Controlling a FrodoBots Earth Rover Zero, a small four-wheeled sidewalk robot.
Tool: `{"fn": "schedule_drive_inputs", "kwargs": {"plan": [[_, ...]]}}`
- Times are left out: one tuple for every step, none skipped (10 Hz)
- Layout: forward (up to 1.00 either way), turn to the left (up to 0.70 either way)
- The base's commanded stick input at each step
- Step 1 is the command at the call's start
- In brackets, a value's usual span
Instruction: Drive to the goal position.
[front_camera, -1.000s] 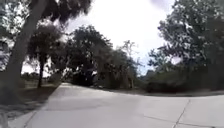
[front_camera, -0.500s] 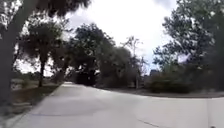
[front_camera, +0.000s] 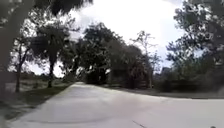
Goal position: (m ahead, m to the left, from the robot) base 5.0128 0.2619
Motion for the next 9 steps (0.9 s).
{"fn": "schedule_drive_inputs", "kwargs": {"plan": [[0.85, 0.33], [0.85, 0.13], [0.85, 0.03], [0.85, 0.0], [0.85, 0.08], [0.85, 0.27], [0.85, 0.34], [0.85, 0.34], [0.85, 0.21]]}}
